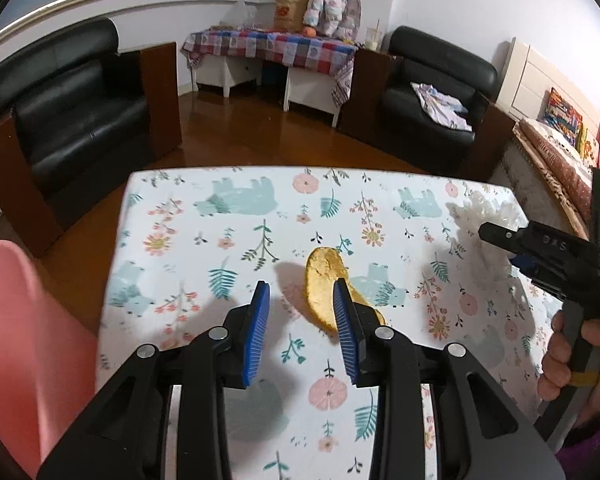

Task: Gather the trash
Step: 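Grasp the yellow peel with the left tool while the right tool grasps the clear bag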

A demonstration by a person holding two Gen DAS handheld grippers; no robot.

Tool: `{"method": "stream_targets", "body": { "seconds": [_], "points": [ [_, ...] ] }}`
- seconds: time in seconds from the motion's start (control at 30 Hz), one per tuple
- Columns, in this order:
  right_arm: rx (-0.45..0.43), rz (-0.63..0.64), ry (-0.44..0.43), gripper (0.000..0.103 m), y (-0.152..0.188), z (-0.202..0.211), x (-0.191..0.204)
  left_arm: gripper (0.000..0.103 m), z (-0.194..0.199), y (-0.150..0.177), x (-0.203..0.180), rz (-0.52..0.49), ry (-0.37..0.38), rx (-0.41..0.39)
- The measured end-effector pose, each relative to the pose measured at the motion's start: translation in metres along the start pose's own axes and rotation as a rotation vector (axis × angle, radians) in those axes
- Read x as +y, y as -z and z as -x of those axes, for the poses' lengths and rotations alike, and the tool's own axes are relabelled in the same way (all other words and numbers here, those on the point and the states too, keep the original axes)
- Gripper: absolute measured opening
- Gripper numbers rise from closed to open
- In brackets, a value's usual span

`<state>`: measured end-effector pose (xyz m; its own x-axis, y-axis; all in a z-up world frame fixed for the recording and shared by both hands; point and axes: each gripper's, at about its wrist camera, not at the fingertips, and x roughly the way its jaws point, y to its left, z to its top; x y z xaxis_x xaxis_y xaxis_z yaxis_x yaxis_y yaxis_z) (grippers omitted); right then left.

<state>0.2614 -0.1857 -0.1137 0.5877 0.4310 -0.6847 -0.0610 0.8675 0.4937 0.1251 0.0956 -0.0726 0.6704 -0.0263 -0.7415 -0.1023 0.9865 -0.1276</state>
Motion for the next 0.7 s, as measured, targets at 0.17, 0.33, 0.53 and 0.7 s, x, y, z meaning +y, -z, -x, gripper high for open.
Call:
{"method": "stream_targets", "body": {
  "seconds": [0.17,0.33,0.53,0.7],
  "points": [
    [-0.007,0.053,-0.003,0.035,0.006,0.001,0.005,0.033,-0.015,0.001,-0.006,-0.001,0.003,0.031],
    [-0.020,0.099,-0.017,0.035,0.008,0.011,0.015,0.033,-0.020,0.002,-0.015,-0.012,0.001,0.036],
    [-0.033,0.142,-0.024,0.035,0.017,0.030,0.023,0.003,-0.017,0.005,-0.027,-0.028,-0.011,0.023],
    [-0.033,0.176,-0.035,0.035,0.026,0.049,0.027,0.002,-0.004,0.010,-0.036,-0.035,-0.008,-0.002]
  ]
}}
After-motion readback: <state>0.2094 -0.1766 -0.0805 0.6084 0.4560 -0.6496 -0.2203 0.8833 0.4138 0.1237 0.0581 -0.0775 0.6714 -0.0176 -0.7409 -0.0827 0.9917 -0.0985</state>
